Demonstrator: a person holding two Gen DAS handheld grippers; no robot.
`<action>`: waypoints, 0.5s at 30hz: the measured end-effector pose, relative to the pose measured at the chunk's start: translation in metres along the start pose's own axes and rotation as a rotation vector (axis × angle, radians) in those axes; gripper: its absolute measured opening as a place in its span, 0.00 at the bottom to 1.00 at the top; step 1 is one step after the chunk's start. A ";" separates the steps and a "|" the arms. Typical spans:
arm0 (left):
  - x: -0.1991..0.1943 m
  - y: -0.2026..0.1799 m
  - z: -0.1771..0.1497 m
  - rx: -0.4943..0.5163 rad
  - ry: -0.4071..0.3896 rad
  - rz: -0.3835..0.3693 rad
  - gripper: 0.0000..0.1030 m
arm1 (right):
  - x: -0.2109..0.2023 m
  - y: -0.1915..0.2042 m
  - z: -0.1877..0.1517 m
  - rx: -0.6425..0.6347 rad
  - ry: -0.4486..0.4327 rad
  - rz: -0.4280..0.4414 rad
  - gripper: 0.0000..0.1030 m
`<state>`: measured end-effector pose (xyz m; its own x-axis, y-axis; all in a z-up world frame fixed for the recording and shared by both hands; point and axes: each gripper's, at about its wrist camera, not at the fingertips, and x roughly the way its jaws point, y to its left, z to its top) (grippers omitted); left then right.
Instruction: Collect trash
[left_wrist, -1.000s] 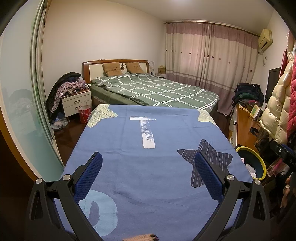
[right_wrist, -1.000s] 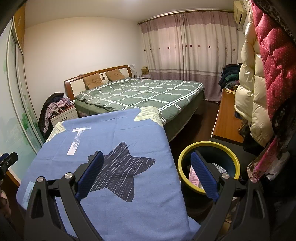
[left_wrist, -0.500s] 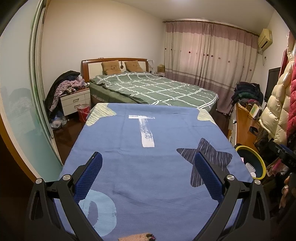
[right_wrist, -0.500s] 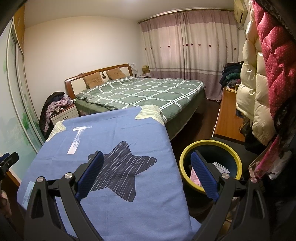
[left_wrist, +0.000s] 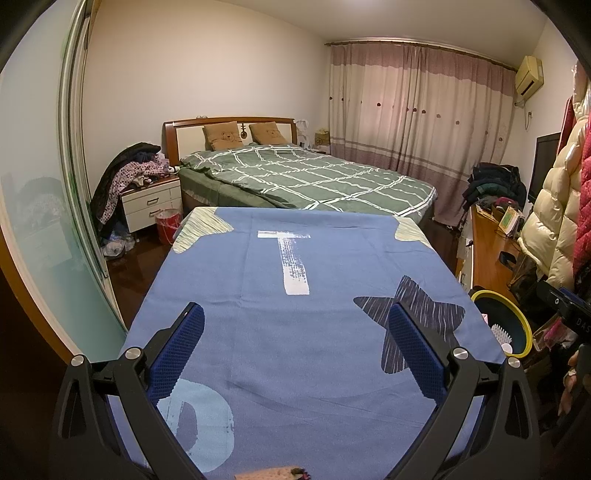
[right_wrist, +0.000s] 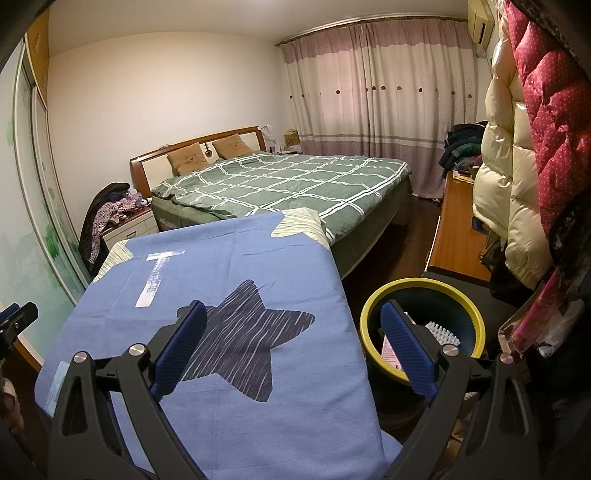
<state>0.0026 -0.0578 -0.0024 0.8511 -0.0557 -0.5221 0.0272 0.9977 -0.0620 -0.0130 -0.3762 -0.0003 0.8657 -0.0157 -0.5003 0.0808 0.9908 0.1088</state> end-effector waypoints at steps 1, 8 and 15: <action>-0.001 0.000 0.000 -0.001 0.000 -0.001 0.95 | 0.001 0.001 0.000 0.000 0.001 0.001 0.88; 0.001 -0.001 0.002 0.001 -0.002 -0.002 0.95 | 0.003 0.004 -0.001 -0.001 0.003 0.006 0.88; 0.001 -0.001 0.003 0.004 -0.003 -0.002 0.95 | 0.003 0.005 -0.002 -0.002 0.004 0.010 0.88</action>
<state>0.0045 -0.0586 -0.0005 0.8524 -0.0571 -0.5198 0.0305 0.9977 -0.0597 -0.0110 -0.3713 -0.0030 0.8644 -0.0056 -0.5027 0.0712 0.9912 0.1114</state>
